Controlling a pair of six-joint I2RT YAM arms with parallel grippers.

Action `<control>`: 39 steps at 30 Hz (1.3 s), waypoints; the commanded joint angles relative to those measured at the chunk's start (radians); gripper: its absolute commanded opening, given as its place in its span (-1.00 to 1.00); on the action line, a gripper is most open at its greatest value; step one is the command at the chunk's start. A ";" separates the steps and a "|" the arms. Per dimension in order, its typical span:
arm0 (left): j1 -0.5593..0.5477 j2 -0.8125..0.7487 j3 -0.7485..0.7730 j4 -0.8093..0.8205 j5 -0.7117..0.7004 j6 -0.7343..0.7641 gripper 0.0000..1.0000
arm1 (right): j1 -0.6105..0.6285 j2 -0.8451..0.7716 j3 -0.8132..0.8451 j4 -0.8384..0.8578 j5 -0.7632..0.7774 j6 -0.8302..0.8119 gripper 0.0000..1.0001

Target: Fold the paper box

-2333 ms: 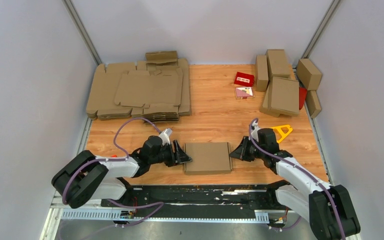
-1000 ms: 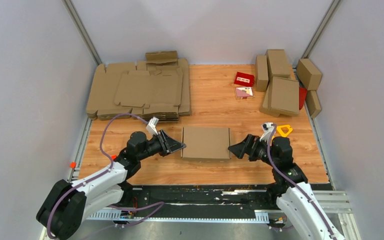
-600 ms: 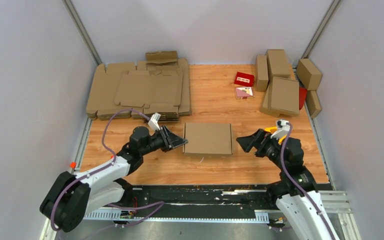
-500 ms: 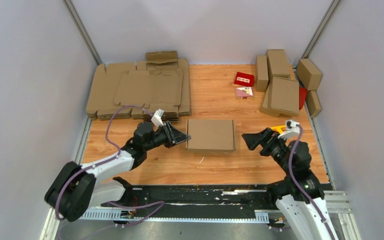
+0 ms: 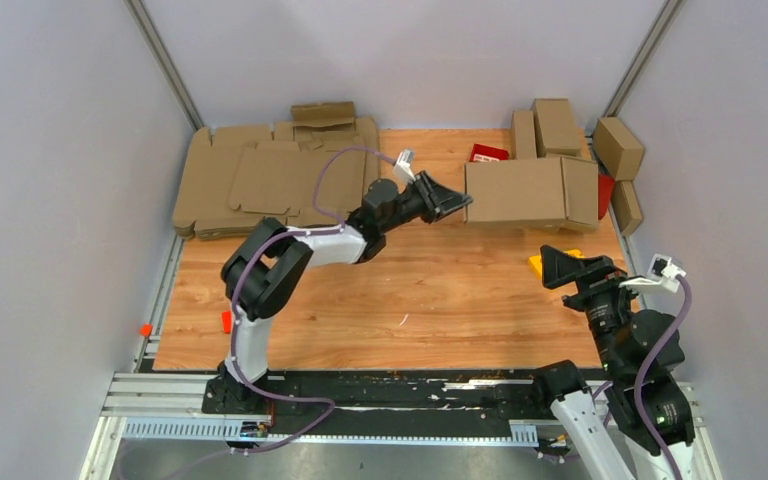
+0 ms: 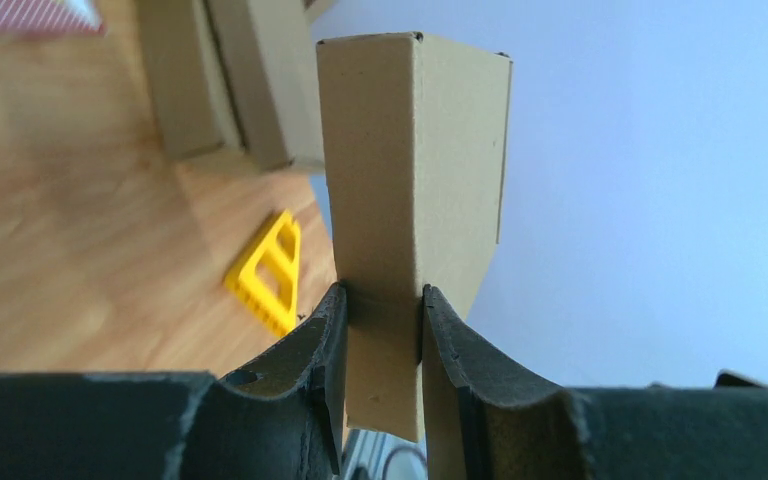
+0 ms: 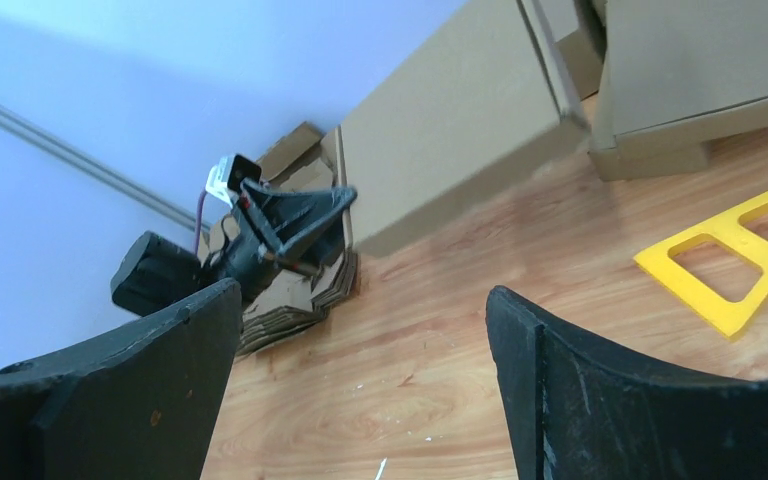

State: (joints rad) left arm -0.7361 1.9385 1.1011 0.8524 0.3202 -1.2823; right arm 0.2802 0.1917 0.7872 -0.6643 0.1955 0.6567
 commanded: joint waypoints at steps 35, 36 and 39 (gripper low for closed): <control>-0.172 0.803 1.311 -0.436 -0.362 0.101 0.14 | 0.058 0.006 0.092 -0.092 0.316 -0.058 0.83; -0.176 0.796 1.295 -0.420 -0.367 0.092 0.14 | 0.058 0.006 0.094 -0.098 0.315 -0.058 0.83; -0.181 0.810 1.311 -0.405 -0.358 0.072 0.11 | 0.058 -0.002 0.096 -0.108 0.319 -0.060 0.83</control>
State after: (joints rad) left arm -0.9020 2.8170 2.3985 0.3752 -0.0124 -1.2137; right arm 0.3328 0.2096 0.8818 -0.7597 0.4931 0.5934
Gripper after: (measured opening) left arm 0.569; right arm 0.915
